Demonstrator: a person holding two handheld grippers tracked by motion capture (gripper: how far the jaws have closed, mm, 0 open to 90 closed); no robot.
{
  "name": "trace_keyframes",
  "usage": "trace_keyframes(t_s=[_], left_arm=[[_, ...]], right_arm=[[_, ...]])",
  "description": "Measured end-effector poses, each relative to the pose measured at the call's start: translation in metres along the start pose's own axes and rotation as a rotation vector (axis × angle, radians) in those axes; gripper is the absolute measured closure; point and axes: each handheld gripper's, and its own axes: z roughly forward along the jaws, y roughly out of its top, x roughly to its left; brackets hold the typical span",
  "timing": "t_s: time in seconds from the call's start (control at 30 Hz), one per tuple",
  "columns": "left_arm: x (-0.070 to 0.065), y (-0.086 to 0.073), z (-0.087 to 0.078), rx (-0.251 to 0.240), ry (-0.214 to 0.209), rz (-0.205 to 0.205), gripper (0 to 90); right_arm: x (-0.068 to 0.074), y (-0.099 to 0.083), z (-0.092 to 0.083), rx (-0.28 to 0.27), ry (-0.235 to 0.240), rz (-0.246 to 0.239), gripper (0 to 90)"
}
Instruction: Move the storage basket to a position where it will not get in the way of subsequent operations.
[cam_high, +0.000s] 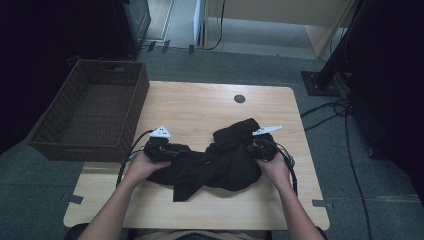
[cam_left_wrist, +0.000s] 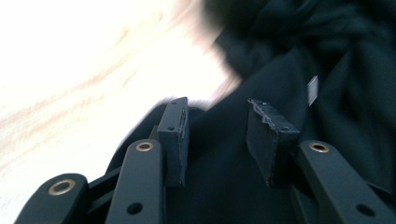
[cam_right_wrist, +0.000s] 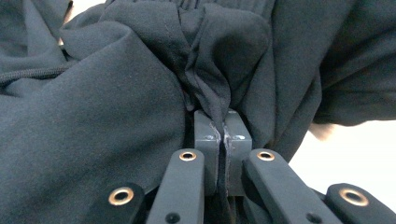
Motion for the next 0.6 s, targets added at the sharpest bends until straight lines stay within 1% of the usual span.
trace_keyframes(t_s=[0.07, 0.13, 0.27, 0.33, 0.37, 0.4, 0.47, 0.53, 0.6], left_arm=[[-0.003, 0.003, 0.000, -0.011, -0.001, 0.012, 59.7], [-0.005, 0.004, 0.002, -0.011, -0.002, 0.013, 59.7], [-0.001, 0.001, 0.008, 0.040, 0.009, 0.018, 58.3], [0.004, -0.002, 0.011, 0.057, 0.018, 0.002, 56.8], [0.009, -0.004, 0.012, 0.067, 0.022, -0.014, 55.8], [0.011, -0.006, 0.013, 0.065, 0.023, -0.027, 55.3], [0.016, -0.008, 0.016, 0.071, 0.011, -0.055, 52.3], [0.018, -0.010, 0.017, 0.069, 0.008, -0.066, 49.8], [0.019, -0.011, 0.018, 0.071, 0.007, -0.068, 48.6]], right_arm=[[0.006, 0.007, 0.008, -0.001, 0.016, -0.015, 87.6], [0.013, 0.015, 0.017, -0.002, 0.028, -0.041, 87.5], [0.029, 0.029, 0.035, -0.008, 0.059, -0.073, 86.9], [0.035, 0.034, 0.042, -0.017, 0.067, -0.086, 86.2], [0.037, 0.036, 0.045, -0.020, 0.071, -0.092, 85.5], [0.040, 0.038, 0.048, -0.027, 0.074, -0.092, 84.3], [0.041, 0.040, 0.049, -0.030, 0.072, -0.088, 80.3], [0.039, 0.043, 0.045, -0.040, 0.069, -0.081, 72.9], [0.037, 0.047, 0.037, -0.064, 0.083, -0.072, 67.4]])
